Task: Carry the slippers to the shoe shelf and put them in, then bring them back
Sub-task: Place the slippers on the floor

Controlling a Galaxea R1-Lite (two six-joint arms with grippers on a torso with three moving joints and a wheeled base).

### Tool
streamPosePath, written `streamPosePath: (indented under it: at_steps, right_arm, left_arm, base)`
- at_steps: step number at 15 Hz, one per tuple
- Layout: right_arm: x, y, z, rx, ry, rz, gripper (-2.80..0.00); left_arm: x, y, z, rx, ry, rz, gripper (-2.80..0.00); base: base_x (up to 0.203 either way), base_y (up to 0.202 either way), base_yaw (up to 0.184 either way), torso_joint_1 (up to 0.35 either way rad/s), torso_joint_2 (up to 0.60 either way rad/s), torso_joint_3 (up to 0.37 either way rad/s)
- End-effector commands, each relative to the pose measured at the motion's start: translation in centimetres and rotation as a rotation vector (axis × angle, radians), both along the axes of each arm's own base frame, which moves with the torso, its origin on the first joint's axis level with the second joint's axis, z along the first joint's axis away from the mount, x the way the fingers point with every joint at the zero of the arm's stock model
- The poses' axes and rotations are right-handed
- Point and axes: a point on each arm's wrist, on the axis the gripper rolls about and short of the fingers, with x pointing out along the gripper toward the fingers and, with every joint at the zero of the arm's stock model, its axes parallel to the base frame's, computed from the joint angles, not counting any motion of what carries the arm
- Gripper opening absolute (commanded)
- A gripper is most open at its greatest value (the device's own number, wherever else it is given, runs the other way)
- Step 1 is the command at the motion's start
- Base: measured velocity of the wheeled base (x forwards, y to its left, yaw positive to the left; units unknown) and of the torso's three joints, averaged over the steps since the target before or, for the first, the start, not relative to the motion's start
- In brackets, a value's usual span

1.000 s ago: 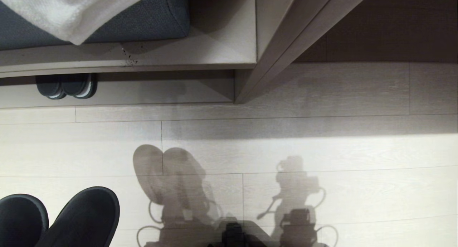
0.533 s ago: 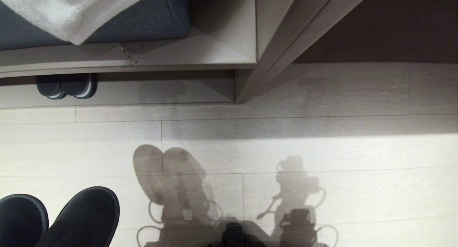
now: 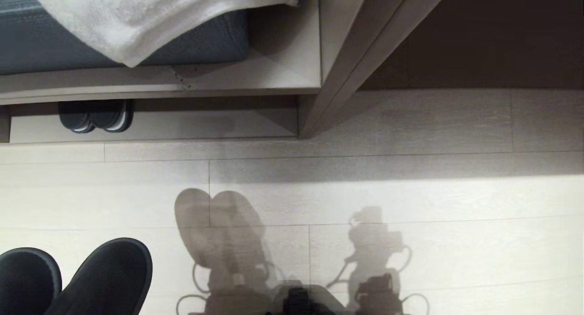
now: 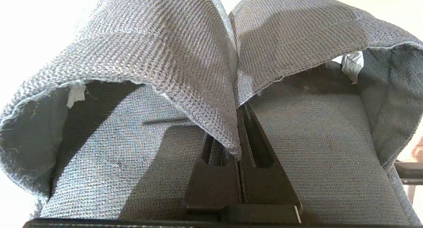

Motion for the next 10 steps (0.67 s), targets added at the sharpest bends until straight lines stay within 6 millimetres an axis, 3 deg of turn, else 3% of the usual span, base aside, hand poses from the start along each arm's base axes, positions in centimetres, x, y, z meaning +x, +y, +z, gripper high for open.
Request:
streamPosePath:
  at_steps: [1,10]
  right_arm:
    - [0.03,0.0,-1.19,-0.001,0.0,0.0,-2.8]
    - [0.03,0.0,-1.19,-0.001,0.0,0.0,-2.8]
  left_arm:
    - [0.02,0.0,-0.02,0.005,0.005,-0.001,-2.8]
    - [0.02,0.0,0.01,0.008,0.002,-0.001,-2.8]
  base:
    - [0.0,0.0,0.0,0.002,0.01,0.193]
    - [0.0,0.0,0.0,0.0,0.0,0.204]
